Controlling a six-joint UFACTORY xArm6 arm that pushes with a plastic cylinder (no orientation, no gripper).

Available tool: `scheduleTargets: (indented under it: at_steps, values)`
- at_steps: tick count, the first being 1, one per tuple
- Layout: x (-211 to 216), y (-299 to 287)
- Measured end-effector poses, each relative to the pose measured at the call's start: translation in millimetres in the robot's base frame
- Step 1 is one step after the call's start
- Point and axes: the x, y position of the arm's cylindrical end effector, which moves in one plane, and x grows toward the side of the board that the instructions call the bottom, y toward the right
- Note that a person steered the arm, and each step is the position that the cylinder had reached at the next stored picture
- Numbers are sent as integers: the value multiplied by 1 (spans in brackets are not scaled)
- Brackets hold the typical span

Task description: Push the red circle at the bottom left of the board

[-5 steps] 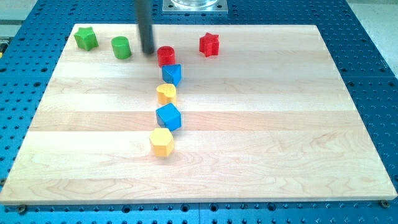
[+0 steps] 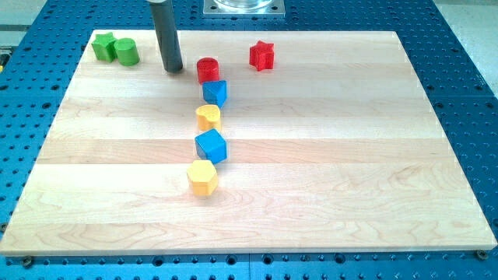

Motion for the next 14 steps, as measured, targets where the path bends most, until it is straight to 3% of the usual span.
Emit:
scheduleTargets:
  at_steps: [2, 3, 5, 6, 7, 8, 9, 13, 14]
  values:
    - [0, 0]
    - [-13, 33]
    - [13, 46]
    - [6, 79]
    - [25, 97]
    - [50, 88]
    - [73, 20]
    - [66, 16]
    - [92, -17]
